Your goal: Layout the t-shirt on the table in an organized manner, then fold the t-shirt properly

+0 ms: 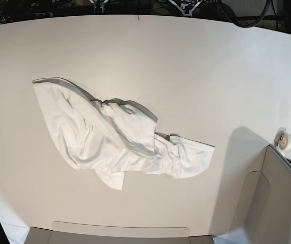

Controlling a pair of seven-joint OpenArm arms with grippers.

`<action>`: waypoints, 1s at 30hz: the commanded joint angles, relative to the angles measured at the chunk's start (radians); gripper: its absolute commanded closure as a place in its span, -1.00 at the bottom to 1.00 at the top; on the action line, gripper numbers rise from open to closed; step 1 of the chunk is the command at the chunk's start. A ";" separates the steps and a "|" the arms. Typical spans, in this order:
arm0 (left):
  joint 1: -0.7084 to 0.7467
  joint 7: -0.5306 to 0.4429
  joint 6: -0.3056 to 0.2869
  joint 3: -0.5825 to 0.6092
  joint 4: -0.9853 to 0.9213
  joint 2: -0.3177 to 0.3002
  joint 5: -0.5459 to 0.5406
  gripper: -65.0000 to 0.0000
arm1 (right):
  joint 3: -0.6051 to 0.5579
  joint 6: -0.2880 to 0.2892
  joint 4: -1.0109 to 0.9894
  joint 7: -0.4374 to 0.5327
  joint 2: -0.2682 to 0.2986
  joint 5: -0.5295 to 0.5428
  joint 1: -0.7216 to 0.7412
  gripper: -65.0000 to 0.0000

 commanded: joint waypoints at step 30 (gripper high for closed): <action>0.284 -0.003 0.002 0.003 0.391 0.004 -0.002 1.00 | -0.003 -0.009 0.315 0.024 0.043 0.000 -0.247 0.98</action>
